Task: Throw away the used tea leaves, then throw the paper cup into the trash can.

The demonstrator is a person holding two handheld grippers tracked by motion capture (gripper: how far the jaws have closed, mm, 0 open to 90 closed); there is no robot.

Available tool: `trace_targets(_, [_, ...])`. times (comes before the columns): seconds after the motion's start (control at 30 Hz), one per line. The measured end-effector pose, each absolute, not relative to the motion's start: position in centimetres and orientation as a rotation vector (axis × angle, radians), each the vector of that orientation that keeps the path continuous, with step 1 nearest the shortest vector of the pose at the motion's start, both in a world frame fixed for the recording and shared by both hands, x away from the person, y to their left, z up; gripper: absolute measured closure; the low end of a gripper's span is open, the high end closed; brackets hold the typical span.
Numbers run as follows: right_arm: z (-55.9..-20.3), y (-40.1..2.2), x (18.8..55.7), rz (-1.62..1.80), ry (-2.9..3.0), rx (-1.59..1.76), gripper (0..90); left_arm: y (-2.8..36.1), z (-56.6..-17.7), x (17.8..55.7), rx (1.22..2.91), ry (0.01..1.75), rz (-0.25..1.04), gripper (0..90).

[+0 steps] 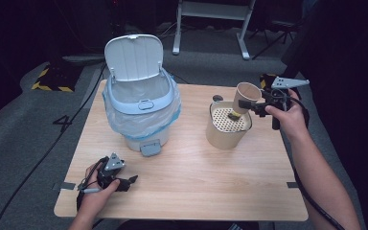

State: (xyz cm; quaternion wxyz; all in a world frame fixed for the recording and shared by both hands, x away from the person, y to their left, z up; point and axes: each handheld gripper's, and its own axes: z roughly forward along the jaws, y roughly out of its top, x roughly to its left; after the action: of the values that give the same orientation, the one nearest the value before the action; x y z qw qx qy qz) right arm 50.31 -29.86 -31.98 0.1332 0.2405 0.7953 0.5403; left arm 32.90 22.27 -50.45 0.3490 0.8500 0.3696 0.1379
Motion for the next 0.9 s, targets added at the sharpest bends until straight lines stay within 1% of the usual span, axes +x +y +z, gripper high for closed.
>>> trace_targets(0.23, [-31.5, -28.7, 50.1, 1.513, 2.334, 0.643, 32.6, 22.3, -50.5, 32.9, 2.202, 0.957, 0.357, 19.0])
trace_targets(0.47, [-30.3, -27.0, 49.9, 1.550, 2.333, 0.597, 32.1, 22.3, -50.5, 32.9, 2.203, 0.958, 0.356, 19.0])
trace_targets(0.9, [-26.6, -21.1, 50.5, 1.698, 2.319, 0.490, 31.6, 22.3, -50.5, 32.9, 2.199, 0.959, 0.359, 19.0])
